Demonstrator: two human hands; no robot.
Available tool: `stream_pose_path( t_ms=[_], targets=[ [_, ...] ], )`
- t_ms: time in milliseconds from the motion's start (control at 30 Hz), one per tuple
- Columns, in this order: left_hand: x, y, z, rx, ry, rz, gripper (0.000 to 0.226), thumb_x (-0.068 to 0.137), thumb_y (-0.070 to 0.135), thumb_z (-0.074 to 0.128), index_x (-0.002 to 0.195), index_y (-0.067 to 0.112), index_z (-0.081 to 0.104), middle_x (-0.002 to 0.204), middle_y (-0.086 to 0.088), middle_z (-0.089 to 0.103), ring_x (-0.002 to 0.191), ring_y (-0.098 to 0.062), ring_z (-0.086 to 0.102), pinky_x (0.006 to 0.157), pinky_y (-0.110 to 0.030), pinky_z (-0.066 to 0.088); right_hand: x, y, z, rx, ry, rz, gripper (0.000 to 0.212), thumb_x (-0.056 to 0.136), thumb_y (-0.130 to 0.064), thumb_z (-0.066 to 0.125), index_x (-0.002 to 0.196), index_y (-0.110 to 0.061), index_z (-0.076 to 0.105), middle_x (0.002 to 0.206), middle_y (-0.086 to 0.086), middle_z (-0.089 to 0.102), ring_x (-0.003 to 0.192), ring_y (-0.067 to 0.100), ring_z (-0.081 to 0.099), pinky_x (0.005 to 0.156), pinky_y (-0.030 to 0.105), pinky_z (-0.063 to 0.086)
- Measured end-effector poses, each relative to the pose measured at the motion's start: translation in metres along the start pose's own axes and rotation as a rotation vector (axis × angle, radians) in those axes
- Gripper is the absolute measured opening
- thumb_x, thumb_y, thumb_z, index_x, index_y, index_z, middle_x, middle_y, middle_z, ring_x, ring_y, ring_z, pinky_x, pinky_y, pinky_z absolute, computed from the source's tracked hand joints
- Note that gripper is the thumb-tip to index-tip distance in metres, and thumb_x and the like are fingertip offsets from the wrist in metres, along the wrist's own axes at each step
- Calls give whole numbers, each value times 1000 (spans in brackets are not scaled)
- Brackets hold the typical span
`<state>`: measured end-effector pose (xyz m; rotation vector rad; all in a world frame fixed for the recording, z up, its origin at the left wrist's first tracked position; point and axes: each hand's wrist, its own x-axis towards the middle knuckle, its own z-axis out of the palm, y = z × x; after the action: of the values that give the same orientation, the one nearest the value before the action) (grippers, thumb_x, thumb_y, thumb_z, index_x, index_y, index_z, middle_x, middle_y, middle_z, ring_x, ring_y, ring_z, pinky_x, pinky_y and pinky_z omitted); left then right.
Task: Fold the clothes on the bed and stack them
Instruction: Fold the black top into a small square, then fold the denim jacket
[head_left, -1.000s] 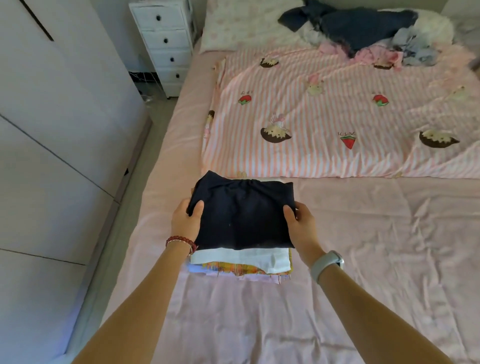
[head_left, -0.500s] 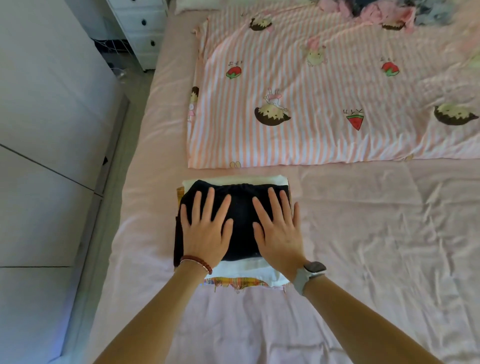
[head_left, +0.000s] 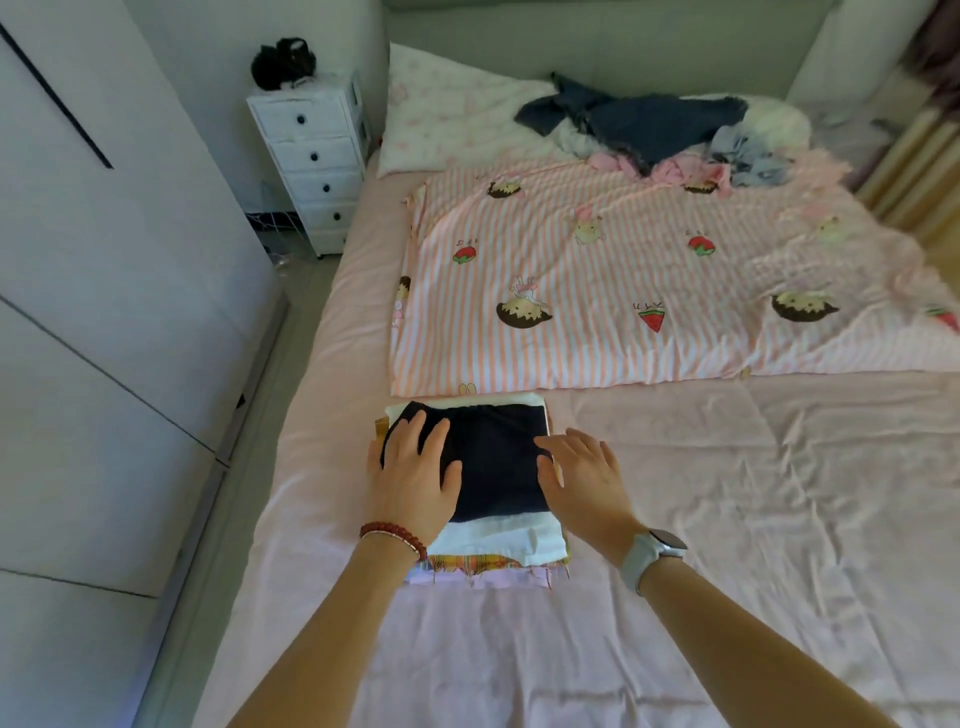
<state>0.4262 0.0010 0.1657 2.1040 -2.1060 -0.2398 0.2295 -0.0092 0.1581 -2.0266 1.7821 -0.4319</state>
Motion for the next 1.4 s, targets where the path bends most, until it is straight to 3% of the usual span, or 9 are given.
stream_pose_path(
  t_ms=[167, 333, 400, 600, 733, 867, 1000, 1167, 1400],
  targets=[
    [-96, 44, -37, -53, 67, 28, 45, 95, 35, 40, 138, 20, 41, 142, 2, 42, 130, -16, 38, 105, -32, 32, -117, 10, -57, 71, 172, 49, 30, 95, -20, 46, 121, -17, 60, 120, 1, 62, 120, 21, 46, 98, 31, 33],
    [-189, 119, -38, -199, 59, 151, 33, 90, 22, 53, 120, 11, 58, 116, -5, 61, 109, -27, 55, 90, -37, 41, -256, 52, -96, 137, 209, 204, 30, 95, -19, 46, 122, -15, 59, 122, 1, 61, 119, 22, 49, 98, 32, 38],
    [-211, 154, -29, -197, 12, 218, 32, 91, 25, 46, 118, 13, 57, 111, -3, 61, 107, -25, 55, 89, -36, 41, -304, 76, -108, 146, 206, 300, 31, 96, -19, 43, 124, -15, 57, 126, 1, 59, 120, 21, 48, 100, 32, 37],
    [-244, 299, 8, -104, -87, 516, 42, 94, 33, 40, 135, 24, 43, 136, 8, 47, 127, -13, 41, 103, -30, 28, -414, 168, -151, 95, 318, 602, 32, 97, -25, 41, 125, -19, 56, 126, -1, 59, 119, 22, 49, 95, 29, 38],
    [-265, 414, 35, -74, -169, 684, 41, 94, 37, 39, 134, 26, 43, 137, 9, 46, 127, -13, 39, 107, -33, 23, -477, 246, -183, 93, 420, 771, 32, 96, -25, 41, 123, -16, 57, 123, 3, 61, 115, 24, 53, 95, 32, 41],
    [-282, 538, 73, -97, -219, 860, 39, 93, 34, 43, 129, 23, 48, 131, 4, 51, 122, -18, 44, 100, -30, 28, -536, 336, -215, 104, 505, 933, 30, 95, -24, 44, 120, -16, 59, 117, 8, 64, 110, 27, 56, 89, 34, 43],
    [-296, 671, 109, -106, -243, 936, 37, 91, 30, 45, 126, 20, 52, 124, -3, 56, 114, -25, 49, 95, -31, 34, -581, 437, -258, 113, 508, 1033, 30, 95, -25, 43, 120, -16, 58, 117, 9, 64, 109, 28, 56, 88, 34, 42],
    [-309, 820, 144, -42, -258, 956, 43, 93, 34, 42, 134, 22, 43, 132, -1, 49, 120, -22, 44, 98, -30, 30, -613, 557, -330, 46, 457, 1070, 34, 97, -27, 39, 127, -17, 52, 125, 6, 59, 118, 25, 49, 96, 34, 37],
    [-271, 950, 182, -64, -285, 932, 40, 91, 31, 46, 130, 24, 48, 131, 3, 50, 120, -19, 43, 96, -31, 30, -590, 693, -412, 64, 400, 1038, 36, 98, -27, 37, 131, -18, 49, 133, 1, 53, 125, 21, 43, 101, 34, 36]
  ],
)
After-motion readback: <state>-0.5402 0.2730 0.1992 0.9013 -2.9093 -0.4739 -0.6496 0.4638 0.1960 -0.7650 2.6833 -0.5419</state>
